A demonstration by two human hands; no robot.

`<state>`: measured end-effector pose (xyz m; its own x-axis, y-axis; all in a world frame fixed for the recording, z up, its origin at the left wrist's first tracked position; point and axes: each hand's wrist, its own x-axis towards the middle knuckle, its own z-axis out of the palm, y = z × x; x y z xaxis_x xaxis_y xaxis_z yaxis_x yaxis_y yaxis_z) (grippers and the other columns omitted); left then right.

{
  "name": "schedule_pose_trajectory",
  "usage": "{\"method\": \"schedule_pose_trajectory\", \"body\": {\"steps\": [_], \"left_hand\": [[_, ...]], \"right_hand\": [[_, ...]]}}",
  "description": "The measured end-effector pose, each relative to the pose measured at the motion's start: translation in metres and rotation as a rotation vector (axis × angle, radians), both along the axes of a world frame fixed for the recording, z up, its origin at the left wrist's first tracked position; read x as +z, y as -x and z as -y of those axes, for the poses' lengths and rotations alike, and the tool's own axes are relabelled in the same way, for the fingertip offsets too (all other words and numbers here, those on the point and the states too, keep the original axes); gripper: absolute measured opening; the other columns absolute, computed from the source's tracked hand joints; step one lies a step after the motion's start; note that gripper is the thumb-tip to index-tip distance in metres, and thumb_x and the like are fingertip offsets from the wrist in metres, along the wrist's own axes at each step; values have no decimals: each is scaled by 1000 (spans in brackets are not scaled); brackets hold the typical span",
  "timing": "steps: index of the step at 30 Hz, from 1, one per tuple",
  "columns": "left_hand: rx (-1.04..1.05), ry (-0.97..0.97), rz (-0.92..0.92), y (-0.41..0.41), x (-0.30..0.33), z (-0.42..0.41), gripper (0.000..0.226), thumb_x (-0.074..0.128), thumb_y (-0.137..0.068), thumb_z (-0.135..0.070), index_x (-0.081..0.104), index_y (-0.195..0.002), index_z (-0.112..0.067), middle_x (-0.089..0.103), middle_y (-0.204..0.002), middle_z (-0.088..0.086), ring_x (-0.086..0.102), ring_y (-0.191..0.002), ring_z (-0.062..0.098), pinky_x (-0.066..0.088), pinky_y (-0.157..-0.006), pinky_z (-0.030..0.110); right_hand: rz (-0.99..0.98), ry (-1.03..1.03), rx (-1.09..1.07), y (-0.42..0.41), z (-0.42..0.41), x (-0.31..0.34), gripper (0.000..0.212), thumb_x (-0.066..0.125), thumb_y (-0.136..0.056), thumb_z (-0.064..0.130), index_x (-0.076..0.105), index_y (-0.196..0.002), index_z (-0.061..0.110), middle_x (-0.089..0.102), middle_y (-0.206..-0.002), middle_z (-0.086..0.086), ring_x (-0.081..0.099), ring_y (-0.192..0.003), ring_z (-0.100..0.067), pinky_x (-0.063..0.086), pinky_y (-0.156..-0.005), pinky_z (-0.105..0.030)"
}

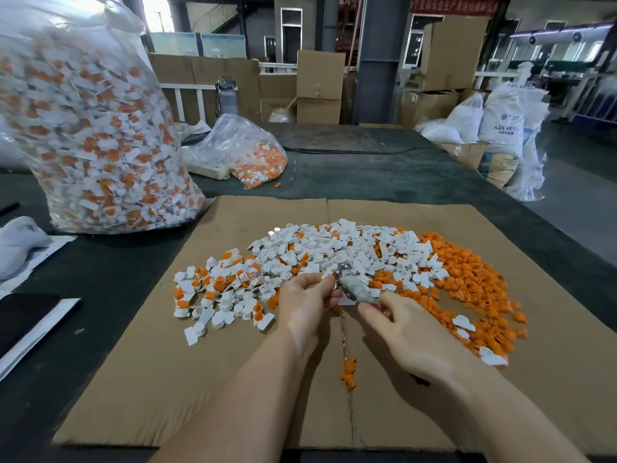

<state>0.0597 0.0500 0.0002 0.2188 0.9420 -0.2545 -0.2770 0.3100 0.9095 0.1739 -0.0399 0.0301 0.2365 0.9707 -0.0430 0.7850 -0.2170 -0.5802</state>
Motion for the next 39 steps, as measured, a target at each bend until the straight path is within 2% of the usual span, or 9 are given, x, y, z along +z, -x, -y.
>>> {"method": "schedule_pose_trajectory", "body": {"steps": [4,14,17,21,25,28,30,33,39], "left_hand": [[15,-29,-3,-1,-2,0,8,55,-92,-2,61,-96,2,62,-63,6,58,-47,5,52,-51,15],[25,-73,13,0,-7,0,10,57,-91,-3,61,-100,1,64,-73,9,62,-59,10,53,-57,17],[4,-179,-129,-1,-11,1,15,55,-94,-8,63,-107,-6,66,-83,5,63,-67,7,54,-67,18],[-47,-346,-375,0,-13,5,23,51,-96,-14,68,-110,-21,64,-114,-4,57,-110,12,44,-101,30],[-58,-385,-393,4,-14,7,21,55,-95,-17,69,-108,-24,63,-109,-12,56,-111,6,41,-99,22],[-51,-403,-372,5,-14,8,18,59,-92,-17,69,-102,-29,65,-104,-12,59,-106,7,44,-93,17],[-52,-435,-395,5,-15,7,18,59,-92,-16,68,-102,-28,67,-106,-10,60,-104,6,45,-89,13],[-70,-451,-398,5,-13,8,19,58,-92,-15,68,-105,-25,68,-106,-7,61,-102,6,48,-91,20],[-180,-421,-373,11,-11,12,29,61,-87,-4,66,-105,-26,67,-101,0,62,-99,15,50,-89,26]], "right_hand": [[-32,-88,-58,-7,3,-7,31,47,-89,53,55,-99,24,52,-87,6,50,-79,-10,31,-58,-20],[-45,-75,-6,-29,1,3,27,53,-87,48,62,-94,24,61,-86,-1,56,-75,-15,43,-66,-32],[243,-142,-206,-38,-4,-3,35,51,-87,52,58,-108,24,59,-103,-3,53,-94,-19,40,-73,-31],[628,-56,-330,-52,-11,-16,49,45,-89,57,52,-121,21,52,-110,-1,48,-107,-21,40,-86,-34],[654,8,-341,-60,-16,-26,58,38,-88,63,47,-128,22,51,-122,-2,46,-116,-21,39,-96,-36],[787,43,-371,-53,-15,-29,62,32,-88,66,45,-133,25,48,-133,-3,39,-125,-22,17,-110,-50],[735,-169,-319,-42,-15,-31,49,47,-90,51,54,-128,21,54,-128,-6,45,-121,-27,14,-109,-55],[432,-532,-87,-18,-17,-34,25,66,-86,19,66,-111,14,65,-104,-4,59,-101,-24,39,-94,-46],[153,-655,30,10,-22,-42,5,68,-82,3,69,-84,7,66,-80,-1,61,-77,-16,51,-69,-29]]}}
